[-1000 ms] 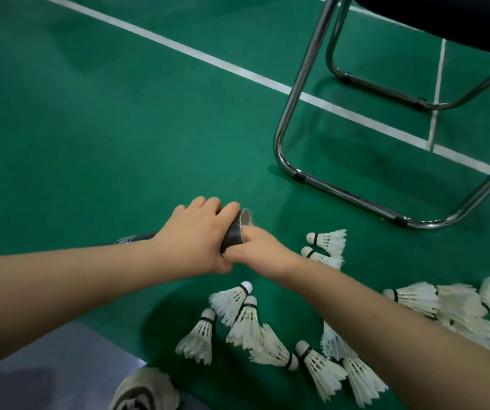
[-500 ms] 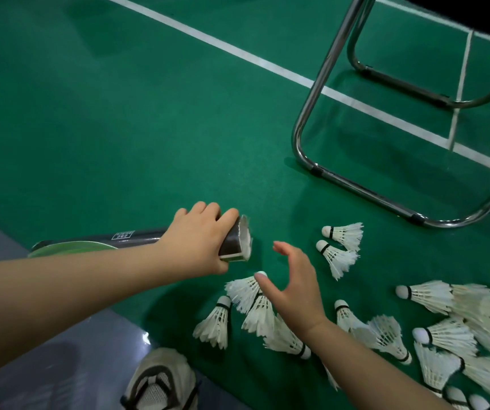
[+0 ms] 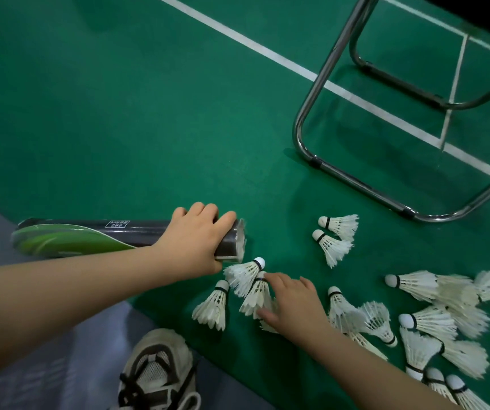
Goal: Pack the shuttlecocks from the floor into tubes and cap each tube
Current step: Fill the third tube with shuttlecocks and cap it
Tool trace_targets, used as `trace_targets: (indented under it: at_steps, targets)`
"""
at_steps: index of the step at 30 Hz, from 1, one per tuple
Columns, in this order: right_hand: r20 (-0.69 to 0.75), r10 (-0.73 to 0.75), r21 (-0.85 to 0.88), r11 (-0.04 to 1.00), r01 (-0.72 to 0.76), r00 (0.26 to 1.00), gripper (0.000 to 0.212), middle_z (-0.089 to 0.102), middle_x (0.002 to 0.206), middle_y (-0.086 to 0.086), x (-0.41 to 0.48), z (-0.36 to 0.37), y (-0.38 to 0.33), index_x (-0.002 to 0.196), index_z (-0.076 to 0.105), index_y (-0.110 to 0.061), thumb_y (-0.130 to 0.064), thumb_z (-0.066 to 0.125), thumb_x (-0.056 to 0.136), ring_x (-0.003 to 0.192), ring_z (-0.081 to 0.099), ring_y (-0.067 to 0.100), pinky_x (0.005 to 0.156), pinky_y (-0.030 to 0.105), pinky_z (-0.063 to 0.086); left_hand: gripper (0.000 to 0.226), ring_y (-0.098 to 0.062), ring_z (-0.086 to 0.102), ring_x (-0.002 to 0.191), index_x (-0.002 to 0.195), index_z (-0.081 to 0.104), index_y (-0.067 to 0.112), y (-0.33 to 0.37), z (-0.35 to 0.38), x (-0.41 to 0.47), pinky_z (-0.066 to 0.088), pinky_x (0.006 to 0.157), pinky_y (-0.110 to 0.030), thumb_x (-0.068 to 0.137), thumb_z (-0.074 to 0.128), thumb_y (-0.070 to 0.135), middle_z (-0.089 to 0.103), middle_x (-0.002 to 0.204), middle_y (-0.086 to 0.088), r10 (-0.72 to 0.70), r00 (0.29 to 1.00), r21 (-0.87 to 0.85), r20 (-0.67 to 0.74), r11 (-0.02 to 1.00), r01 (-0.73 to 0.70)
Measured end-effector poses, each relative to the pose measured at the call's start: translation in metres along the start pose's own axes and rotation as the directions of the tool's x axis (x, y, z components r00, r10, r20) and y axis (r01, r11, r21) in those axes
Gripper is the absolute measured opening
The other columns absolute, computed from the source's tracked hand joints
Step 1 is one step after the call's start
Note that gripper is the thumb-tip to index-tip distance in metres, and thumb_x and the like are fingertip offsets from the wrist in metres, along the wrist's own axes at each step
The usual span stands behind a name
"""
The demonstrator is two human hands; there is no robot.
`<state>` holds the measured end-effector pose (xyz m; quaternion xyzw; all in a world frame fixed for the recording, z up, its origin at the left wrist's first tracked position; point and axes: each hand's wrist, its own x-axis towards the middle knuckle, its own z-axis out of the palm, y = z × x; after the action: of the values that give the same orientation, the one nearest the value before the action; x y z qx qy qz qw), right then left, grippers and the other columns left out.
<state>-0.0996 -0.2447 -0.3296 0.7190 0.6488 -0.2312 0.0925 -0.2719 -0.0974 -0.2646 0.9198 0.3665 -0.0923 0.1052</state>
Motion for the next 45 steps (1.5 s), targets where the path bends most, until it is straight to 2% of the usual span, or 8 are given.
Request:
trace_targets:
  at_steps: [7,17,25,31,34,38,41,45]
  targets:
    - [-0.272,0.289,0.303,0.931,-0.204,0.918,0.024,0.068,0.089,0.002,0.015,-0.013,0.0,0.11,0.06,-0.02,-0.023,0.04,0.097,0.075,0.058,0.021,0.063,0.029,0.038,0.073,-0.024,0.039,0.106,0.132,0.026,0.026,0.0,0.002,0.001,0.033,0.087,-0.038,0.071,0.059,0.049,0.042,0.115,-0.002,0.001,1.0,0.009,0.007,1.0,-0.001]
    - [-0.022,0.397,0.964,0.251,-0.085,0.918,0.029,0.068,0.089,-0.005,0.021,-0.049,0.012,0.089,0.063,-0.022,0.002,0.046,0.091,0.08,0.06,0.008,0.065,0.019,0.045,0.076,-0.023,0.039,0.106,0.133,0.026,0.026,0.0,0.004,0.01,0.033,0.086,-0.038,0.069,0.059,0.051,0.042,0.116,-0.002,-0.009,1.0,0.029,0.02,1.0,0.009]
    - [-0.05,0.324,0.924,0.375,-0.079,0.945,0.009,0.056,0.072,-0.008,0.03,-0.049,-0.018,0.093,0.059,-0.023,-0.021,0.05,0.094,0.063,0.048,0.005,0.058,0.018,0.037,0.074,-0.023,0.04,0.104,0.13,0.029,0.026,0.01,0.002,0.009,0.034,0.084,-0.038,0.068,0.06,0.051,0.043,0.113,-0.002,0.02,1.0,0.024,0.016,1.0,-0.02]
    - [-0.279,0.509,0.871,0.491,-0.008,0.814,0.025,0.051,0.081,-0.013,0.021,-0.053,-0.037,0.088,0.046,-0.028,-0.026,0.069,0.079,0.071,0.049,0.004,0.062,0.011,0.036,0.072,-0.022,0.04,0.102,0.129,0.028,0.028,0.017,0.0,0.01,0.035,0.085,-0.037,0.069,0.059,0.053,0.043,0.111,0.0,0.041,0.999,0.013,-0.024,0.999,-0.041]
    - [-0.23,0.254,0.915,0.385,0.12,0.939,0.009,0.065,0.085,-0.012,0.016,-0.059,-0.043,0.085,0.06,-0.031,-0.028,0.052,0.083,0.079,0.057,-0.002,0.072,0.016,0.042,0.074,-0.022,0.04,0.104,0.131,0.028,0.027,0.015,-0.003,0.012,0.035,0.085,-0.037,0.069,0.059,0.053,0.043,0.113,-0.001,0.032,0.999,0.02,-0.033,0.999,-0.031]
    - [0.009,-0.09,0.97,0.244,0.013,0.996,0.056,0.059,0.103,0.031,0.023,-0.061,-0.045,0.102,0.062,-0.002,-0.009,0.04,0.051,0.088,0.054,0.038,0.077,0.039,0.046,0.074,-0.022,0.04,0.102,0.13,0.028,0.027,0.017,-0.002,0.01,0.034,0.082,-0.037,0.068,0.059,0.054,0.043,0.111,-0.001,0.053,0.998,0.033,-0.02,0.998,-0.052]
    - [0.163,-0.188,0.932,0.35,-0.089,0.969,0.041,0.049,0.072,0.01,0.023,-0.075,-0.047,0.081,0.056,-0.006,-0.006,0.04,0.043,0.062,0.038,0.012,0.05,0.02,0.032,0.078,-0.022,0.041,0.098,0.129,0.03,0.025,0.02,-0.002,0.011,0.036,0.078,-0.035,0.065,0.061,0.059,0.044,0.108,-0.001,0.129,0.992,0.067,0.006,0.989,-0.129]
    - [0.27,-0.312,0.909,0.395,-0.134,0.911,0.017,0.044,0.068,-0.003,0.029,-0.09,-0.046,0.067,0.047,-0.013,-0.008,0.046,0.051,0.06,0.039,0.004,0.054,0.017,0.034,0.076,-0.024,0.044,0.096,0.128,0.035,0.021,0.023,-0.001,0.01,0.033,0.072,-0.034,0.066,0.06,0.057,0.047,0.106,-0.004,0.189,0.982,0.095,0.019,0.977,-0.19]
